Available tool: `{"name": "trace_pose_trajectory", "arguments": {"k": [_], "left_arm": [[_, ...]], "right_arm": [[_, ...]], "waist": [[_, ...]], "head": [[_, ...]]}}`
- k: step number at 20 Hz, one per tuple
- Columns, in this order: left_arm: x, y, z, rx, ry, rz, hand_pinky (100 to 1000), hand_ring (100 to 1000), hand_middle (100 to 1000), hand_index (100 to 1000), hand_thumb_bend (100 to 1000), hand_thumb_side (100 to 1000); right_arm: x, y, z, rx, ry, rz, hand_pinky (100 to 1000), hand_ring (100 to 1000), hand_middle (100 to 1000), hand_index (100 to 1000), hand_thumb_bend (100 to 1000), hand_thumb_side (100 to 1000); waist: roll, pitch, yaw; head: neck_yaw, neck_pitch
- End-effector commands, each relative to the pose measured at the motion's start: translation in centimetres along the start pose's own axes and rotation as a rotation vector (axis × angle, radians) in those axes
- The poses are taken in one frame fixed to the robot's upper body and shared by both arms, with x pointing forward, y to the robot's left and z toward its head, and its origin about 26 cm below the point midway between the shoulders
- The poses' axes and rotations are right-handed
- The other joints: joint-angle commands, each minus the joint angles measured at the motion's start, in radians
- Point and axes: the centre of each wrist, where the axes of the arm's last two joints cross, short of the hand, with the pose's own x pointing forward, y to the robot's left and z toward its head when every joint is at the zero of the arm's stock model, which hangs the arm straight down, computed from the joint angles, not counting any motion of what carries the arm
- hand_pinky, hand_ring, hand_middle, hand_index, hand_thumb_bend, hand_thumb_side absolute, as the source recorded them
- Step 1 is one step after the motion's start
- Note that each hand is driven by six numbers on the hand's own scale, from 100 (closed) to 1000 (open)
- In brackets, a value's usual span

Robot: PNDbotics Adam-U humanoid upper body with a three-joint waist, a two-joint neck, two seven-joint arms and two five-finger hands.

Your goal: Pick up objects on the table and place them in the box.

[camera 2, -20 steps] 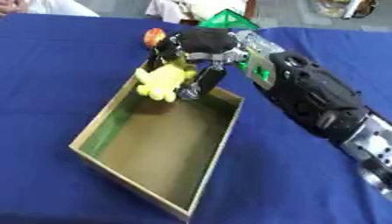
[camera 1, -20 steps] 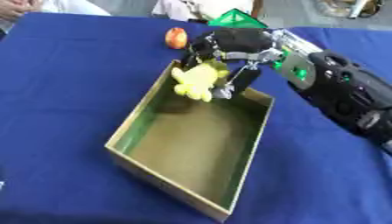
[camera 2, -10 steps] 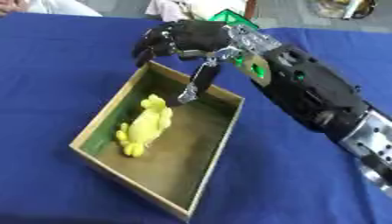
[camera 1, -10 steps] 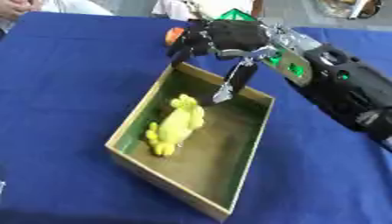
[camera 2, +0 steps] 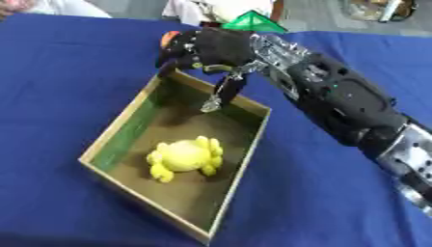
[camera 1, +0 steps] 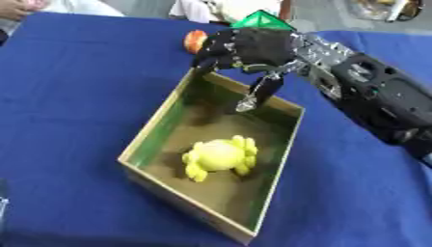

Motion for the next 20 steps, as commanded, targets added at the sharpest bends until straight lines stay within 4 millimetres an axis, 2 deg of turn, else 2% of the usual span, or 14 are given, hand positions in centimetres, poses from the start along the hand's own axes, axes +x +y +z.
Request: {"name": "trace_pose_trajectory", "arguments": {"k": [1, 6, 8, 13, 14, 16, 17, 20], "left_arm": [[0.5, 0.0, -0.3, -0.008, -0.019, 0.001, 689, 770, 791, 826, 339, 849], [0.5, 0.2, -0.3, 0.0, -0.021, -0.002, 689, 770, 791, 826, 338, 850], [0.5, 0.2, -0.3, 0.002, -0.02, -0.003, 689, 770, 791, 826, 337, 851], [0.4, 0.2, -0.3, 0.004, -0.02, -0.003, 689, 770, 791, 826, 336, 851], [0.4, 0.2, -0.2, 0.007, -0.019, -0.004, 689, 770, 792, 826, 333, 855], [0.4, 0.2, -0.2, 0.01, -0.019, -0.004, 689, 770, 792, 826, 332, 856], [0.4, 0.2, -0.3, 0.009, -0.02, -0.002, 689, 770, 792, 826, 332, 856], [0.5, 0.1, -0.3, 0.009, -0.024, 0.004, 689, 771, 792, 826, 330, 858]], "right_arm": [[-1.4, -2.4, 1.3, -0.038, 0.022, 0.082, 852, 846, 813, 841, 455, 437], [-2.7, -5.5, 3.4, -0.114, 0.076, 0.196, 847, 861, 810, 825, 472, 546], [-3.2, -6.1, 4.3, -0.148, 0.108, 0.221, 838, 855, 807, 825, 486, 578], [-3.8, -6.0, 5.3, -0.185, 0.141, 0.246, 836, 853, 806, 825, 493, 595], [-3.9, -5.7, 5.8, -0.195, 0.159, 0.245, 814, 833, 797, 820, 492, 676], [-4.4, -5.6, 7.0, -0.236, 0.217, 0.235, 813, 832, 795, 819, 485, 683], [-4.6, -5.5, 7.3, -0.25, 0.242, 0.226, 805, 823, 794, 821, 451, 721], [-5.3, -5.0, 7.4, -0.264, 0.293, 0.194, 799, 812, 794, 826, 414, 770]], "waist": [[0.006, -0.014, -0.001], [0.008, -0.014, -0.004], [0.008, -0.012, -0.003], [0.008, -0.009, -0.002], [0.01, -0.006, -0.002], [0.009, -0.002, 0.002], [0.009, 0.001, 0.006], [0.009, 0.008, 0.017]], "head": [[0.006, 0.005], [0.014, 0.005], [0.013, 0.005], [0.012, 0.005], [0.014, 0.005], [0.013, 0.005], [0.011, 0.005], [0.003, 0.004]]}}
